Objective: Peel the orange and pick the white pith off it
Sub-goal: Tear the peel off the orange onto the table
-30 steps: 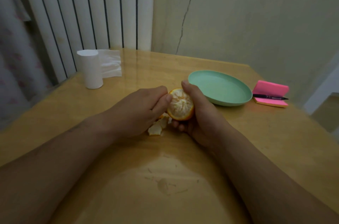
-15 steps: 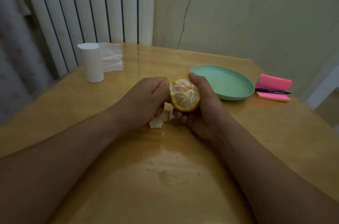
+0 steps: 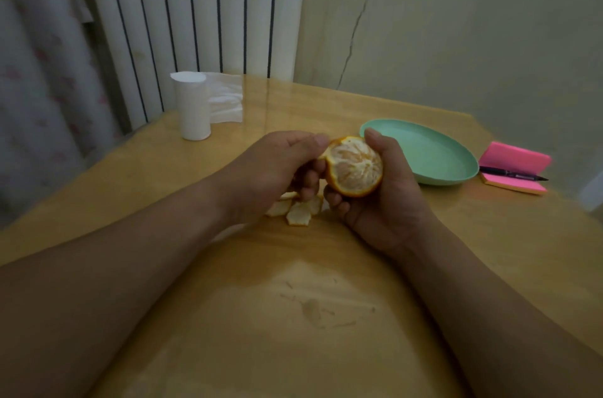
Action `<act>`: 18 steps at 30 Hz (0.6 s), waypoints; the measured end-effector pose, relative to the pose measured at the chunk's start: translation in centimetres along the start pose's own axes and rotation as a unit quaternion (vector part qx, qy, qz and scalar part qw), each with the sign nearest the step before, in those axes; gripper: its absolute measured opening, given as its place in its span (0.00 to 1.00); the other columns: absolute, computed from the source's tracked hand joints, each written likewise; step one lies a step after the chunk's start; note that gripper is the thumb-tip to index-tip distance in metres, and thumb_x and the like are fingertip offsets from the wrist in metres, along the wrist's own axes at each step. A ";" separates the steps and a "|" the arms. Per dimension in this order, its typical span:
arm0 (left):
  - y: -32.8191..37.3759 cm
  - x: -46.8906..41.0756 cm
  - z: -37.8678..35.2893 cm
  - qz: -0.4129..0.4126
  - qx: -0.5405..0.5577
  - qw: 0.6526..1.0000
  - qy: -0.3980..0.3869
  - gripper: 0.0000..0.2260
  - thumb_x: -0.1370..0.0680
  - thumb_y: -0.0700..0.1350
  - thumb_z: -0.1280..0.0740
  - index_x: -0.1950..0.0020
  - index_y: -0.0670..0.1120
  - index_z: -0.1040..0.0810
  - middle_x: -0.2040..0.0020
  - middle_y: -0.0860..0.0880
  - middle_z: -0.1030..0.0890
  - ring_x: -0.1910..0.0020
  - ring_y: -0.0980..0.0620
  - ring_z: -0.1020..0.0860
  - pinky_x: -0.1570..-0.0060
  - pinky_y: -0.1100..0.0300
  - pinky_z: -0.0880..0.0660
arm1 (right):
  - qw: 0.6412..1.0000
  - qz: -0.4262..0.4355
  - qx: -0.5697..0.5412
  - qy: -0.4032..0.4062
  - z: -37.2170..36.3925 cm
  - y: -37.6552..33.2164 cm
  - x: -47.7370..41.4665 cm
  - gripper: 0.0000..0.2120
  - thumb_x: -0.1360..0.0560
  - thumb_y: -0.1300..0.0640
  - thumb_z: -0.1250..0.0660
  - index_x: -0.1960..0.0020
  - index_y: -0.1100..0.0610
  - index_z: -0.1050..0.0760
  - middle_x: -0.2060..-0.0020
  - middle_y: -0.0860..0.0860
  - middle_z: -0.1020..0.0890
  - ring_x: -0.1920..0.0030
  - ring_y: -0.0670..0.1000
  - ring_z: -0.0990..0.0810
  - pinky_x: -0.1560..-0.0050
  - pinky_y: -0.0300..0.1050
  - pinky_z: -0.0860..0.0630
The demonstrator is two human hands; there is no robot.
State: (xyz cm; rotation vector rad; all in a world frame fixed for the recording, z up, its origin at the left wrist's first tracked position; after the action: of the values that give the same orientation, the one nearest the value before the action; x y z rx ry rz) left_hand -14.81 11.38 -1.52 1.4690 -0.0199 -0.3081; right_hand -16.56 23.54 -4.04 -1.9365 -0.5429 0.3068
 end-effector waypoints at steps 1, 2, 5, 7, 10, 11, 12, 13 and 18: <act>-0.3 0.0 0.0 0.017 0.050 0.999 -0.006 0.16 0.11 0.49 0.40 0.55 0.43 0.25 0.67 0.48 0.27 0.68 0.50 0.28 0.64 0.57 0.27 | 1.000 0.004 -0.005 -0.007 -0.3 -0.1 0.0 0.23 0.20 0.38 0.40 0.49 0.56 0.18 0.57 0.55 0.18 0.65 0.53 0.25 0.68 0.42 0.31; -0.5 0.0 0.2 0.033 0.116 0.993 -0.010 0.16 0.12 0.48 0.40 0.56 0.43 0.25 0.67 0.48 0.28 0.69 0.51 0.28 0.64 0.58 0.28 | 1.000 0.011 -0.015 -0.009 -0.4 -0.2 0.0 0.21 0.21 0.39 0.40 0.49 0.55 0.18 0.56 0.56 0.18 0.65 0.53 0.25 0.68 0.42 0.31; -0.1 0.1 1.3 0.054 0.238 0.969 -0.027 0.14 0.12 0.47 0.41 0.55 0.44 0.24 0.64 0.47 0.26 0.70 0.52 0.28 0.66 0.60 0.28 | 0.997 0.034 -0.065 0.000 0.0 -1.1 0.1 0.19 0.22 0.40 0.38 0.45 0.54 0.21 0.54 0.57 0.17 0.66 0.54 0.25 0.68 0.42 0.30; 0.2 0.2 2.8 0.040 0.049 0.998 -0.009 0.12 0.12 0.45 0.40 0.49 0.42 0.20 0.60 0.46 0.21 0.68 0.51 0.26 0.66 0.60 0.27 | 0.998 0.035 -0.041 0.009 0.5 -1.4 0.1 0.21 0.22 0.38 0.38 0.45 0.55 0.21 0.53 0.58 0.17 0.67 0.54 0.25 0.70 0.41 0.30; 0.8 0.5 3.3 -0.004 -0.273 0.962 0.003 0.07 0.14 0.48 0.34 0.46 0.50 0.17 0.58 0.53 0.17 0.63 0.53 0.23 0.61 0.58 0.23 | 0.996 0.024 0.078 0.044 1.2 -1.5 -0.1 0.25 0.22 0.34 0.38 0.49 0.56 0.20 0.53 0.60 0.16 0.68 0.54 0.24 0.71 0.42 0.31; 0.7 0.5 2.9 -0.008 -0.329 0.944 -0.007 0.07 0.14 0.51 0.33 0.49 0.54 0.17 0.59 0.56 0.18 0.63 0.56 0.22 0.60 0.59 0.23 | 0.992 0.023 0.113 0.054 1.3 -1.6 -0.1 0.26 0.22 0.33 0.37 0.49 0.56 0.19 0.52 0.61 0.17 0.68 0.54 0.24 0.70 0.43 0.31; 0.4 0.5 2.7 -0.003 -0.366 0.930 -0.021 0.09 0.15 0.54 0.33 0.52 0.56 0.17 0.60 0.57 0.19 0.62 0.60 0.23 0.60 0.60 0.25 | 0.988 0.026 0.142 0.060 1.4 -1.7 -0.2 0.26 0.21 0.33 0.37 0.49 0.56 0.19 0.51 0.62 0.17 0.68 0.54 0.23 0.70 0.43 0.30; 0.1 0.5 2.6 0.002 -0.390 0.920 -0.033 0.10 0.15 0.56 0.33 0.53 0.56 0.17 0.61 0.58 0.19 0.61 0.61 0.23 0.60 0.61 0.27 | 0.984 0.030 0.163 0.065 1.3 -1.8 -0.1 0.26 0.21 0.33 0.37 0.48 0.57 0.20 0.51 0.62 0.18 0.68 0.54 0.23 0.70 0.43 0.30; 1.2 0.7 2.6 -0.055 -0.384 0.921 -0.038 0.11 0.21 0.61 0.29 0.45 0.56 0.21 0.51 0.56 0.18 0.51 0.58 0.21 0.53 0.61 0.22 | 0.967 0.026 0.235 0.094 1.4 -1.7 0.3 0.23 0.19 0.31 0.38 0.49 0.51 0.22 0.64 0.51 0.17 0.67 0.51 0.19 0.66 0.46 0.31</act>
State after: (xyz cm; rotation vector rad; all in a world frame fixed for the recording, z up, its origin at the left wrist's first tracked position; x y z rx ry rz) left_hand -14.48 8.78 -0.22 0.6751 0.1111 -0.4073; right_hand -17.35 25.39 -3.06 -1.4993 -0.2632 0.2548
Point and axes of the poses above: each hand's wrist, its own x-axis away from the middle knuckle, its own z-axis out of the back of the hand, y = z × x, the point moved 8 cm from there along -x, towards the middle knuckle
